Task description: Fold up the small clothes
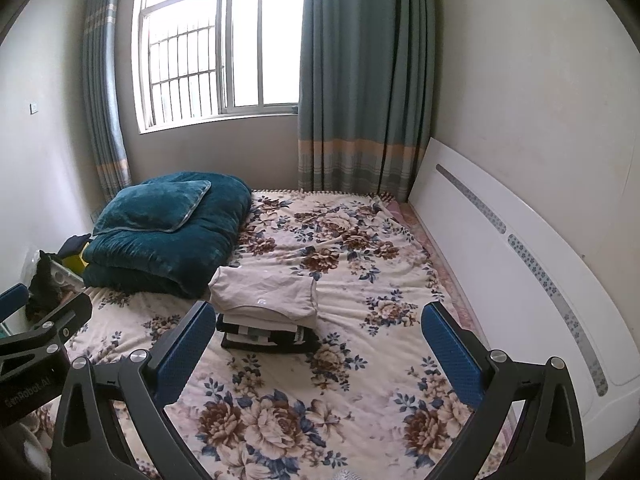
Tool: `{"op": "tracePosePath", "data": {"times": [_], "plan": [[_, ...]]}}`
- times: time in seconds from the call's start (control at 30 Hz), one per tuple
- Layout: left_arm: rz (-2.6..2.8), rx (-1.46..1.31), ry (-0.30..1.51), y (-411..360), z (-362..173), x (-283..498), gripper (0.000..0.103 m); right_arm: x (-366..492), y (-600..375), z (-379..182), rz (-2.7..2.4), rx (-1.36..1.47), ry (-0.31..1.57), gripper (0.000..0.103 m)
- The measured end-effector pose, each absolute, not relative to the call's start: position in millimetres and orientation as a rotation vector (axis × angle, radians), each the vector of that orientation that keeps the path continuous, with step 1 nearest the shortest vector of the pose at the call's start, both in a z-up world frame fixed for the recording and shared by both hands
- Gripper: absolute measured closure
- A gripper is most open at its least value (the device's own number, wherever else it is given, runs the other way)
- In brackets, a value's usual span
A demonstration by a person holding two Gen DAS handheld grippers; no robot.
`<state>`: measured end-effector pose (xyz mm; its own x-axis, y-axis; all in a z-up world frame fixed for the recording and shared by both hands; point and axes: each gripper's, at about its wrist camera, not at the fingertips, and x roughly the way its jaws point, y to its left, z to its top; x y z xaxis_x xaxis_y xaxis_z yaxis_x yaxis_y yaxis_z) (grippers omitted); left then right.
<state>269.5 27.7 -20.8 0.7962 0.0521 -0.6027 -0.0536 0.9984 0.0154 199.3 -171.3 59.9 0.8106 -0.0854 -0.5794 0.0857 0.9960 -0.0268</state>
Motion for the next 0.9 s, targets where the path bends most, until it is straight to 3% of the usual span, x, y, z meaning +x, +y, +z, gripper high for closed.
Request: {"op": "tracePosePath", "data": {"times": [0.9], "plan": [[0.061,-0.001,0.637,27.2,-15.3,268.5,0.000,194.4,-162.1,66.9,-0.096,0.012,0.601,0.000]]}}
